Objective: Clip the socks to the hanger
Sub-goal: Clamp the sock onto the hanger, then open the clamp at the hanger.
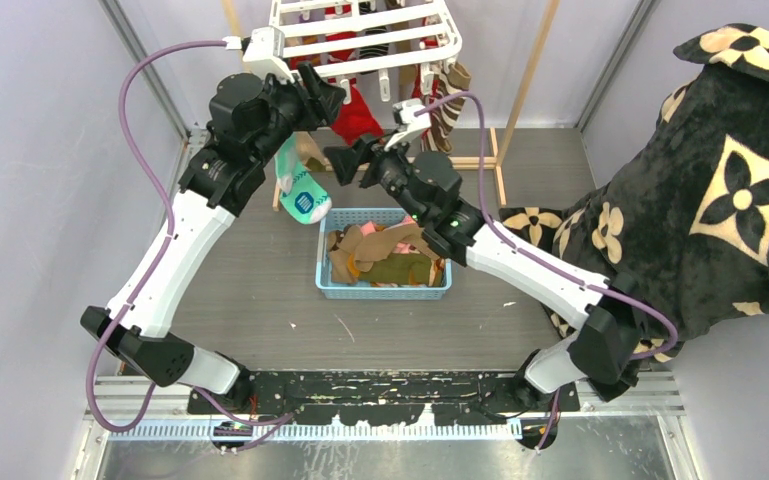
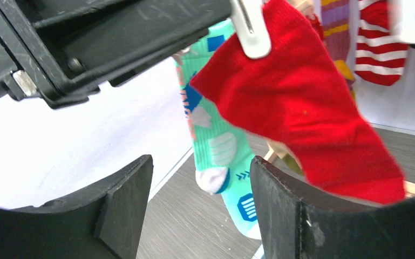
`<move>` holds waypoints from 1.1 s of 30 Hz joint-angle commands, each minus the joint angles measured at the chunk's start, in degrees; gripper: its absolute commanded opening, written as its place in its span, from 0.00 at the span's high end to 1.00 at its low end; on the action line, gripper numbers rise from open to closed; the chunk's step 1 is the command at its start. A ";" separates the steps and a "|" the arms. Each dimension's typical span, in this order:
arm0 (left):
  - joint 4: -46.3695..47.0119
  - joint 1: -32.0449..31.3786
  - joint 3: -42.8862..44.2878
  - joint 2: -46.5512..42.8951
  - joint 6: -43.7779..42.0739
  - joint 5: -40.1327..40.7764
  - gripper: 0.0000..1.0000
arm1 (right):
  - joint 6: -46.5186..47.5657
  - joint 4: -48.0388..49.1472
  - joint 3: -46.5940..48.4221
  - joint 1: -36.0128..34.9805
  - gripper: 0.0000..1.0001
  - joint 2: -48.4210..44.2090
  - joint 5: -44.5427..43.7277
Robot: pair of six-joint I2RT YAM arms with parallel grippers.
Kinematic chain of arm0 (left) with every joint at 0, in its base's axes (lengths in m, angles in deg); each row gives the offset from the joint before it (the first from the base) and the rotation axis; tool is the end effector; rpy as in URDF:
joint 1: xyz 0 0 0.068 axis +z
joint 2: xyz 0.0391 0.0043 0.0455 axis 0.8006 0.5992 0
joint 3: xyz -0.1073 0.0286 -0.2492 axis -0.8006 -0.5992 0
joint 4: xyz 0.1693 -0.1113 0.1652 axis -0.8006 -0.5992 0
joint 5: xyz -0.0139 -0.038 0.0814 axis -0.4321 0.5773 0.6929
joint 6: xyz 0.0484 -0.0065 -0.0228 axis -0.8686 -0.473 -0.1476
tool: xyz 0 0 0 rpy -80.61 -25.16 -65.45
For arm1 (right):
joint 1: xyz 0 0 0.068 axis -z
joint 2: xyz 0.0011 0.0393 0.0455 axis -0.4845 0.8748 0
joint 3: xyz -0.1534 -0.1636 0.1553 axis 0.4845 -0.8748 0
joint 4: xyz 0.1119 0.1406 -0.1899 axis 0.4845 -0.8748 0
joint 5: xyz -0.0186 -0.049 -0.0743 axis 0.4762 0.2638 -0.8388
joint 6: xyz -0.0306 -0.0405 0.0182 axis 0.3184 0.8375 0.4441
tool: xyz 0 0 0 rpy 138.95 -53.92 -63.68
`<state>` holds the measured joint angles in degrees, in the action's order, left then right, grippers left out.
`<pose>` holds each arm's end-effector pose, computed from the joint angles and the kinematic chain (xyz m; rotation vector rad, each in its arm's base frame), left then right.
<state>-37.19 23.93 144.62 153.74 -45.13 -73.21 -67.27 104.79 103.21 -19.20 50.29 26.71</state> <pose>0.2735 -0.1496 0.5082 -0.0071 1.6136 -0.6681 0.2454 0.2662 0.4152 -0.2095 1.4312 0.8988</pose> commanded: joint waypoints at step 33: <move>-0.06 -0.01 -0.41 -6.69 -0.16 0.28 0.46 | 10.82 6.81 7.30 14.26 0.55 0.15 6.15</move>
<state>-38.09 23.93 143.71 149.15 -45.29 -72.65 -59.75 103.92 109.60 -4.71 50.93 36.09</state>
